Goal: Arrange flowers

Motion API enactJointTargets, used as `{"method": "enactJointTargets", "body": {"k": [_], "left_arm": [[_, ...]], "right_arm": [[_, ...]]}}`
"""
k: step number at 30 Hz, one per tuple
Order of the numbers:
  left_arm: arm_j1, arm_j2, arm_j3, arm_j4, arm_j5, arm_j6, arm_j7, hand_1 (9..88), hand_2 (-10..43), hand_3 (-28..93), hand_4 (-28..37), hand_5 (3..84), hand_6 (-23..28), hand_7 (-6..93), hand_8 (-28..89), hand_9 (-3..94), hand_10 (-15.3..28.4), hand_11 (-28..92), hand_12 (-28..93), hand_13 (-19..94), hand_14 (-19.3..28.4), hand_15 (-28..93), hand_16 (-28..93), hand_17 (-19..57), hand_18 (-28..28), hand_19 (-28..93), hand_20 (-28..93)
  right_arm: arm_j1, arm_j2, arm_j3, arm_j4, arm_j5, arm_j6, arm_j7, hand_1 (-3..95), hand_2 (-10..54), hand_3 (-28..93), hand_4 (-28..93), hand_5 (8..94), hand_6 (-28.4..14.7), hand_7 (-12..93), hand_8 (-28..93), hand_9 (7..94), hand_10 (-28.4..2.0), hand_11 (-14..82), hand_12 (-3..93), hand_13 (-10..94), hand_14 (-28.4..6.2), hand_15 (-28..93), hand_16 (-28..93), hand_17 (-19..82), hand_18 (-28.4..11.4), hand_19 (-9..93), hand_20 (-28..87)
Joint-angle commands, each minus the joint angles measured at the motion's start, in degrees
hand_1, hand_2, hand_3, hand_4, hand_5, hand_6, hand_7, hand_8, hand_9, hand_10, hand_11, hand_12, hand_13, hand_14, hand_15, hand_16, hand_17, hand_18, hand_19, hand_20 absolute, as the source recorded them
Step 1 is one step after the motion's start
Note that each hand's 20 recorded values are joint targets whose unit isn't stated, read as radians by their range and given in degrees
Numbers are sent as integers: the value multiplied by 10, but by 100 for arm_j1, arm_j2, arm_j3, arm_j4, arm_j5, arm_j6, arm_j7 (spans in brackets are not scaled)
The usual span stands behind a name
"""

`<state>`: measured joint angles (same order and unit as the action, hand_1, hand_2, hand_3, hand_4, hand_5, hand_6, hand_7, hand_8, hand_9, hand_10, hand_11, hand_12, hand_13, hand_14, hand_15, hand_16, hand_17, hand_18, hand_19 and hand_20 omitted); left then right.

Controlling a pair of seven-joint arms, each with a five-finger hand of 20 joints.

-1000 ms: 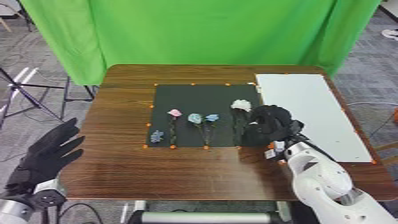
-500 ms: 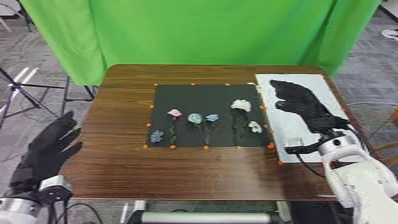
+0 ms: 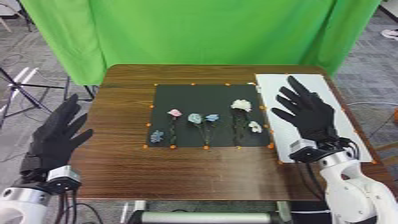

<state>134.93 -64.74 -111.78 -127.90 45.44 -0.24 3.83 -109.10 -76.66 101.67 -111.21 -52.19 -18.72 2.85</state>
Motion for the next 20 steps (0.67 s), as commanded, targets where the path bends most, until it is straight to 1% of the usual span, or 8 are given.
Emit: {"method": "enactJointTargets", "body": {"k": [1,2,5,9,13,17,19,20], "left_arm": [[-123,-82,100,36,47,51,33,208,-30,673,-283,153,-7,165,-84,111,64,-6,255,72,114,44,106,-166,211,331,64],[-135,-70,115,41,64,77,67,206,-30,675,-283,154,-6,166,-83,112,65,-6,257,72,113,45,107,-167,209,331,63],[-137,-88,168,43,69,151,43,206,-31,680,-283,163,-4,174,-83,120,68,5,267,75,107,52,114,-163,191,321,63],[-247,-74,183,120,60,2,-75,208,-29,682,-283,169,-1,174,-86,126,71,14,268,75,102,51,118,-163,178,305,69],[-347,-37,167,148,74,-105,-155,208,-28,680,-283,169,0,171,-86,124,72,13,264,71,101,45,120,-168,181,300,76],[-216,-159,233,125,45,34,-79,208,-28,681,-283,167,0,169,-84,124,72,10,264,70,103,41,122,-170,183,300,77],[-207,-146,261,133,42,41,-54,208,-29,681,-283,169,0,169,-83,126,74,13,265,73,103,42,123,-169,182,300,78],[-266,-119,307,166,49,38,-3,208,-30,684,-283,171,0,170,-83,128,75,14,265,76,103,44,123,-167,180,301,79]], "right_arm": [[-397,-2,-46,-231,67,380,-342,93,0,795,-249,287,-19,77,-64,262,-119,2,212,178,-118,-51,360,-61,-196,276,150],[-411,16,-53,-249,66,397,-387,94,-3,799,-248,293,-18,83,-65,268,-118,5,215,183,-117,-46,364,-58,-195,277,152],[-457,31,-52,-291,-18,508,-497,98,-8,803,-249,304,-18,93,-69,285,-119,13,224,196,-117,-36,372,-54,-195,279,156],[-534,-1,32,-346,-136,502,-557,101,-15,807,-250,311,-17,97,-75,295,-119,15,230,201,-115,-31,375,-50,-195,276,159],[-613,32,108,-391,-98,416,-507,101,-16,807,-251,308,-16,95,-77,294,-121,12,230,197,-115,-34,374,-51,-195,274,159],[-640,42,99,-423,-189,462,-535,99,-12,807,-251,303,-18,94,-77,290,-120,11,232,194,-115,-35,376,-55,-192,271,158],[-680,33,113,-475,-211,452,-577,102,-15,806,-251,309,-16,94,-77,293,-119,11,231,198,-115,-35,376,-53,-190,266,156],[-708,58,122,-515,-214,475,-613,103,-15,806,-251,312,-15,94,-77,298,-116,12,231,200,-115,-35,375,-52,-189,265,156]]}}
